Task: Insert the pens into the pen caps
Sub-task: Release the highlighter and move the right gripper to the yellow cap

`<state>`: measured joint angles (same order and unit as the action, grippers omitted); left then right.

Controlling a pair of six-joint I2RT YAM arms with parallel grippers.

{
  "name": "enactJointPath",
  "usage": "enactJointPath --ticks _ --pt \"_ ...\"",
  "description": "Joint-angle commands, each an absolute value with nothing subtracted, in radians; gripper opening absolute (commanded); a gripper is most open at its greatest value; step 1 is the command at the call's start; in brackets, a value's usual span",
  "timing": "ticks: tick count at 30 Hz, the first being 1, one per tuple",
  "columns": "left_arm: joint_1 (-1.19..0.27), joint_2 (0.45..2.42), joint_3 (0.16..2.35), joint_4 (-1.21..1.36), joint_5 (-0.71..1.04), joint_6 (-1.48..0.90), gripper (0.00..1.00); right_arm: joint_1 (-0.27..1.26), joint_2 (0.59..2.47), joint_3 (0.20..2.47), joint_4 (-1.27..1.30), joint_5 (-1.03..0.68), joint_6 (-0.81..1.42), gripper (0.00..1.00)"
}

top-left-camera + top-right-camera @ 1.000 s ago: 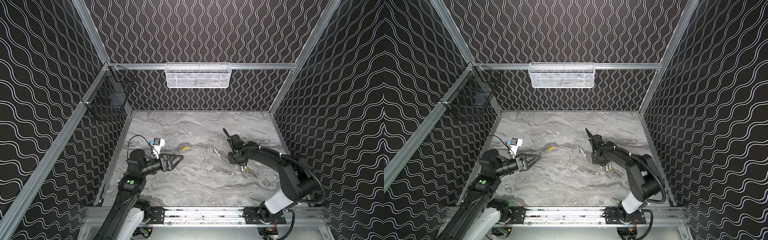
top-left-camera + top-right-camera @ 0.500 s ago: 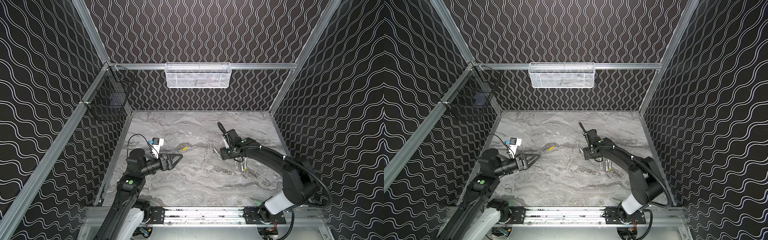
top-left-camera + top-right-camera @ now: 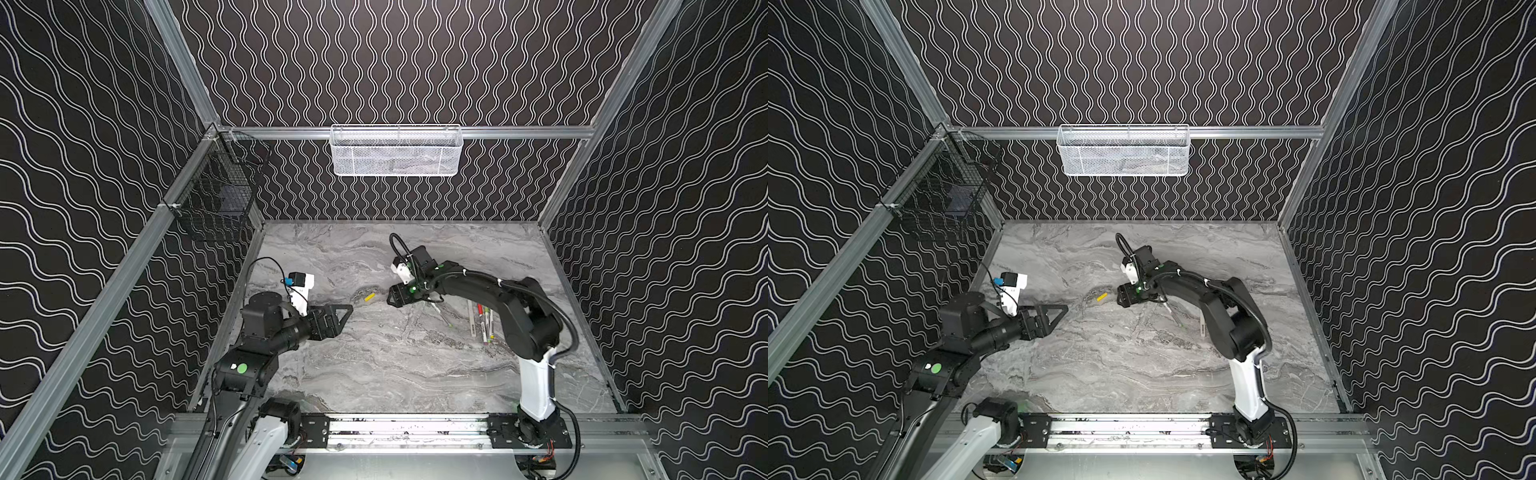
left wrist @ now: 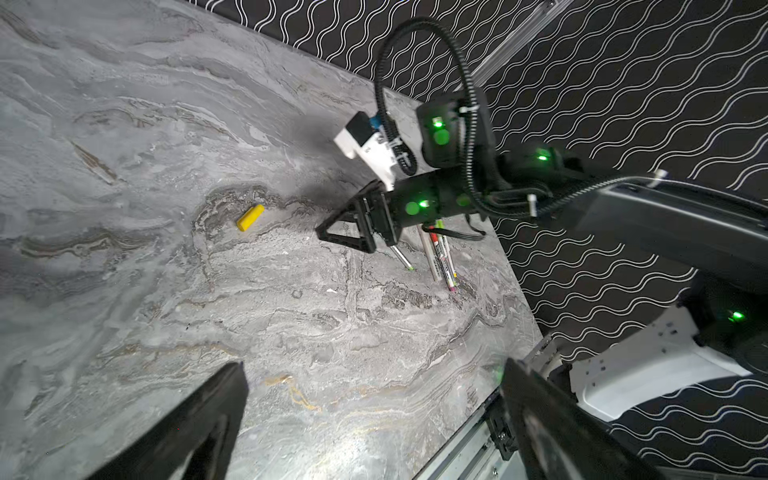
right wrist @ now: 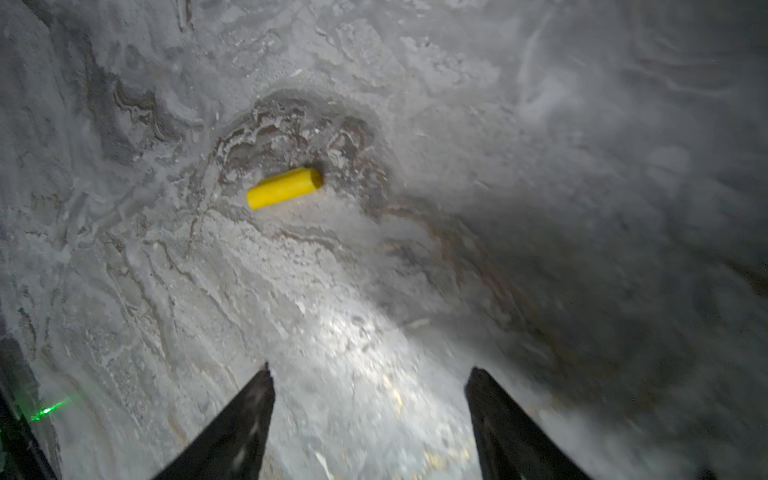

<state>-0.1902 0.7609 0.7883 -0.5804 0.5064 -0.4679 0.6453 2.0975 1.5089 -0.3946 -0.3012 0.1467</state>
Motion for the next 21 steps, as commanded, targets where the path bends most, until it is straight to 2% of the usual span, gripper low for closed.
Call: enactJointPath --ticks 1,16,21 --pt "-0.190 0.746 0.811 -0.641 0.487 -0.406 0.99 0.646 2.162 1.571 -0.335 -0.402 0.159 0.77" --pt "-0.190 0.720 0.793 -0.618 0.499 -0.405 0.99 0.661 2.414 1.840 -0.402 -0.537 0.174 0.81" --pt "-0.190 0.720 0.792 -0.613 0.501 -0.404 0.99 0.694 2.400 1.824 -0.426 -0.535 0.155 0.81"
